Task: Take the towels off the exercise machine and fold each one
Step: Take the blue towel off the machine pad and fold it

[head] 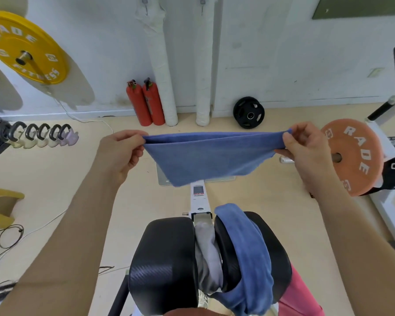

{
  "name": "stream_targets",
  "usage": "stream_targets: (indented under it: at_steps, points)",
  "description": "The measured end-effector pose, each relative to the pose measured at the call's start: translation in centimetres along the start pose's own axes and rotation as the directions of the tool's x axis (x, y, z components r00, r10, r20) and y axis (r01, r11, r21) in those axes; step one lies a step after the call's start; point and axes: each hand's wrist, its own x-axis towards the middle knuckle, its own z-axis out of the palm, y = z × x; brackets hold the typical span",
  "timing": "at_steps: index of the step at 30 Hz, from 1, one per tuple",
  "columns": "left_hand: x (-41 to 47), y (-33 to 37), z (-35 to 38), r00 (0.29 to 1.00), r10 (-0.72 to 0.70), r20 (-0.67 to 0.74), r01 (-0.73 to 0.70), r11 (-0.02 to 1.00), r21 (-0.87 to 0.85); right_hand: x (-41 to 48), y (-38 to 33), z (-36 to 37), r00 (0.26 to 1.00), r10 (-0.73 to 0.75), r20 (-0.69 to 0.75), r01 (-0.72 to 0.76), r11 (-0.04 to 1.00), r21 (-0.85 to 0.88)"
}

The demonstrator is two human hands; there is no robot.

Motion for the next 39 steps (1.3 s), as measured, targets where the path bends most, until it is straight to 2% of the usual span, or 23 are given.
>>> stream_targets:
  at_steps: [3,6,9,12,15,19,22,25,28,31,35,39]
  points:
    - [-3.3,-1.8,-1.6,0.998,0.044,0.052,-0.044,0.999,-0.003,-3.4,-0.2,-1.7,0.999,-0.027,0.018,0.026,0.999,0.042]
    - [-6.9,-6.5,-3.5,0.996,-0.002,0.094,0.001,1.0,0.015,-8.3,3.0,-3.1,0.997,0.058,0.042,-0.057,0.998,-0.015]
    - [-9.8,-12.7,-5.5,0.967,-0.192,0.164,0.173,0.977,0.124,-13.4,8.6,-3.7,0.957,0.291,0.008,-0.284,0.938,-0.2]
    - [-12.1,-18.0,-6.9,0.871,-0.429,0.239,0.344,0.88,0.327,-17.3,13.8,-3.6,0.875,0.481,-0.063,-0.461,0.785,-0.413]
    - [-13.8,-21.9,-7.0,0.833,-0.535,0.139,0.434,0.789,0.434,-20.3,17.3,-3.2,0.837,0.534,-0.12,-0.513,0.691,-0.509]
    - [-15.3,-24.0,-6.2,0.83,-0.557,0.036,0.503,0.774,0.384,-22.0,19.3,-2.7,0.831,0.541,-0.131,-0.515,0.658,-0.55]
    - [-16.0,-24.3,-6.0,0.82,-0.573,0.006,0.546,0.783,0.297,-22.3,19.6,-2.6,0.822,0.522,-0.228,-0.558,0.658,-0.506]
    - [-16.2,-24.3,-6.2,0.802,-0.597,-0.001,0.583,0.784,0.214,-22.9,19.5,-2.8,0.699,0.64,-0.32,-0.715,0.608,-0.345]
    - [-16.3,-24.4,-6.4,0.789,-0.614,0.003,0.607,0.781,0.143,-23.0,19.8,-3.6,0.555,0.766,-0.325,-0.831,0.502,-0.239]
    - [-16.3,-24.7,-6.4,0.76,-0.65,-0.015,0.649,0.758,0.069,-22.6,20.1,-4.3,0.481,0.843,-0.24,-0.876,0.449,-0.177]
    - [-16.4,-25.4,-6.5,0.716,-0.698,0.01,0.691,0.711,0.13,-21.8,19.8,-4.6,0.372,0.922,-0.11,-0.928,0.369,-0.042]
    - [-16.2,-25.4,-5.7,0.739,-0.674,-0.018,0.674,0.739,-0.005,-21.5,18.0,-4.4,0.22,0.974,0.047,-0.972,0.215,0.097]
